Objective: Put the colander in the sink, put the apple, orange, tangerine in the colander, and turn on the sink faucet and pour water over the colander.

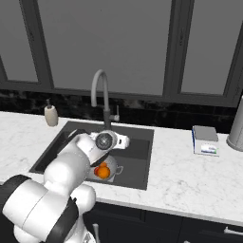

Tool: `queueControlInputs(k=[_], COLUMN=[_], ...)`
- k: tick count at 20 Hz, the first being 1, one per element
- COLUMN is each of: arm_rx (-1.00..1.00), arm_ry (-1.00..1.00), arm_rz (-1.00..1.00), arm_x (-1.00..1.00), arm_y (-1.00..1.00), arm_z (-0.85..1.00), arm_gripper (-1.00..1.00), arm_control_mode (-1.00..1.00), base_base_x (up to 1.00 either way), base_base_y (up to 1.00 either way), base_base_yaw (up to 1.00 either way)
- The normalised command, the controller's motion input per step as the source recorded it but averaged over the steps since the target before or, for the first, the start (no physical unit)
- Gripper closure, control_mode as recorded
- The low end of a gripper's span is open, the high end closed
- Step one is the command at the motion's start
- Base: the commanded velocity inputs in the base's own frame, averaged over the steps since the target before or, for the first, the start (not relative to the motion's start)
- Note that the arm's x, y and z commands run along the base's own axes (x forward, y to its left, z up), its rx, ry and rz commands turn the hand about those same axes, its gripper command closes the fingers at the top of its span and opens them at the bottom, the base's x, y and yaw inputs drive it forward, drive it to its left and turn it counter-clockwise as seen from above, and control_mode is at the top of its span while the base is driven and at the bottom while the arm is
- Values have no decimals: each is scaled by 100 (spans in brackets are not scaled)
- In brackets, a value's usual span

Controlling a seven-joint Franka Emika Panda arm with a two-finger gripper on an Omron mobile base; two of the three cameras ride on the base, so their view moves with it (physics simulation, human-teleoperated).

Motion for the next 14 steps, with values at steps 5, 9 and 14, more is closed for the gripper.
queueControlInputs(k=[5,9,14], arm_rx=[1,0,1], arm_ry=[-22,-22,-10], arm_rz=[5,0,0], arm_x=[-1,1,4], arm_y=[1,6,0], arm_z=[58,37,26], arm_gripper=[-100,-100,-100], arm_control_mode=[-100,-100,-100], base_base_x=[0,0,0], base_base_y=[0,0,0], base_base_yaw=[0,0,0])
